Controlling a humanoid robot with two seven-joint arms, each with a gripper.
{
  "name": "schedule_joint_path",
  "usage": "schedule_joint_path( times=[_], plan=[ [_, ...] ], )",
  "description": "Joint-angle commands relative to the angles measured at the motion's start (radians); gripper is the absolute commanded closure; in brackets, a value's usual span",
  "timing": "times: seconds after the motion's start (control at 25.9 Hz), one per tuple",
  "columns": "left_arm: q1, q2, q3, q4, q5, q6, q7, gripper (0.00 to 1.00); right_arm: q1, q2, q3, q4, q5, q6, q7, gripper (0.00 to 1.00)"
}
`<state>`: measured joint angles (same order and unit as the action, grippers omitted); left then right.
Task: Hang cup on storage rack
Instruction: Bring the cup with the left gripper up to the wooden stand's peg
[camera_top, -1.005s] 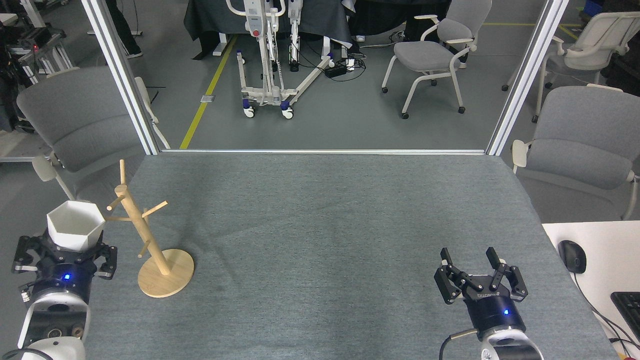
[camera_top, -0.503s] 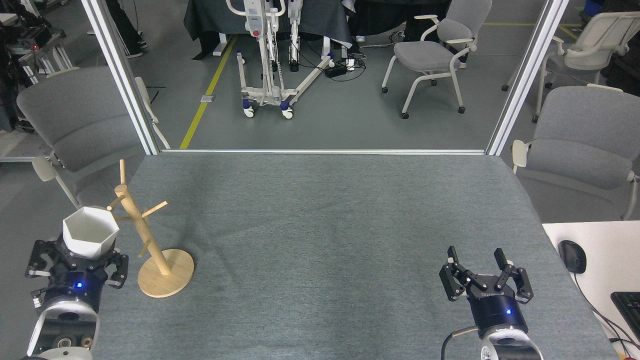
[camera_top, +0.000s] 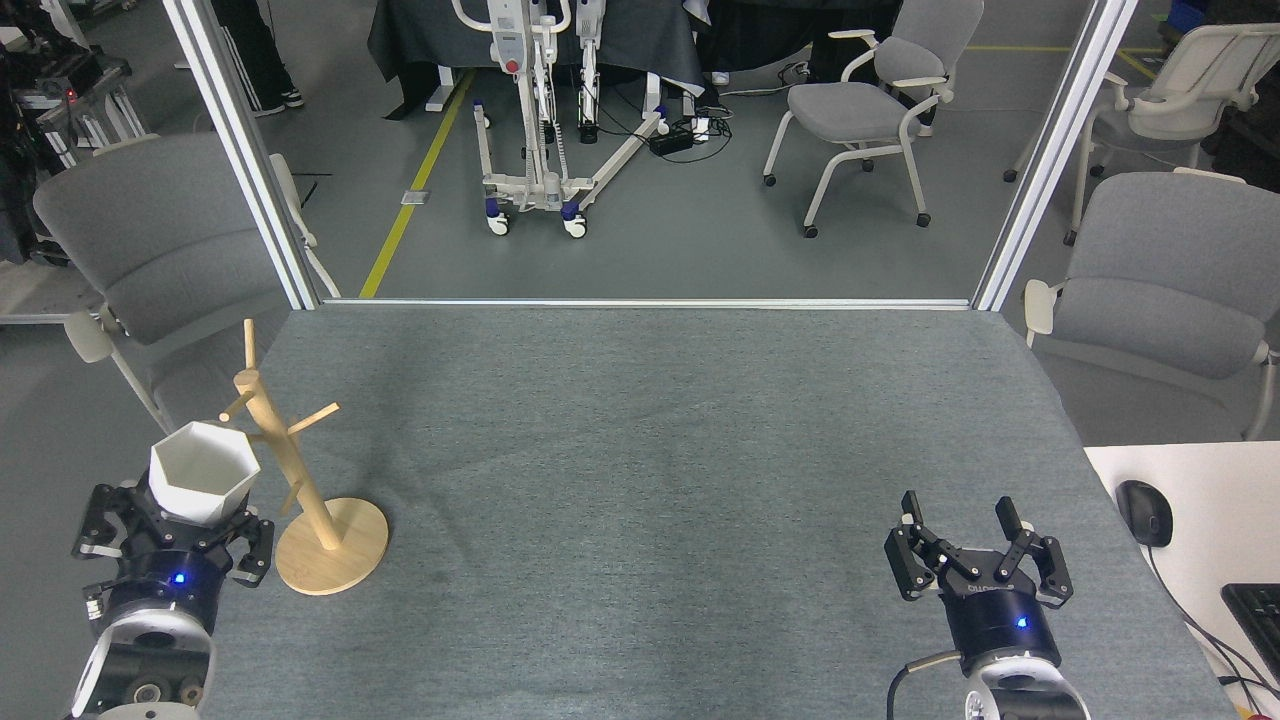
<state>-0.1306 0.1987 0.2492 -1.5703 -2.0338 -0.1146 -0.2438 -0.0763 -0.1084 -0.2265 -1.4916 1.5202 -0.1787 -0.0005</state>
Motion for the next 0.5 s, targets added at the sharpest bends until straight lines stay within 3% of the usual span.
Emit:
schedule_joint_path(
  times=[0.0, 0.23, 0.35, 0.46],
  plan=[
    [-0.004, -0.004, -0.007, 0.003, -0.014, 0.001, 0.0, 1.0, 0.0, -0.001, -0.001, 0.001, 0.0, 0.002, 0.004, 0.0],
    [-0.003, -0.009, -0.034, 0.007, -0.014, 0.0, -0.003, 0.97, 0.001, -0.002, 0.001, 0.001, 0.0, 0.001, 0.004, 0.0],
    [-0.004, -0.01, -0.044, 0.009, -0.014, 0.003, -0.009, 0.42, 0.001, -0.001, 0.001, 0.001, 0.0, 0.001, 0.004, 0.0],
    [-0.004, -0.015, -0.044, 0.01, -0.014, 0.007, -0.003, 0.12, 0.003, 0.001, 0.001, 0.001, 0.0, 0.002, 0.004, 0.0]
  ],
)
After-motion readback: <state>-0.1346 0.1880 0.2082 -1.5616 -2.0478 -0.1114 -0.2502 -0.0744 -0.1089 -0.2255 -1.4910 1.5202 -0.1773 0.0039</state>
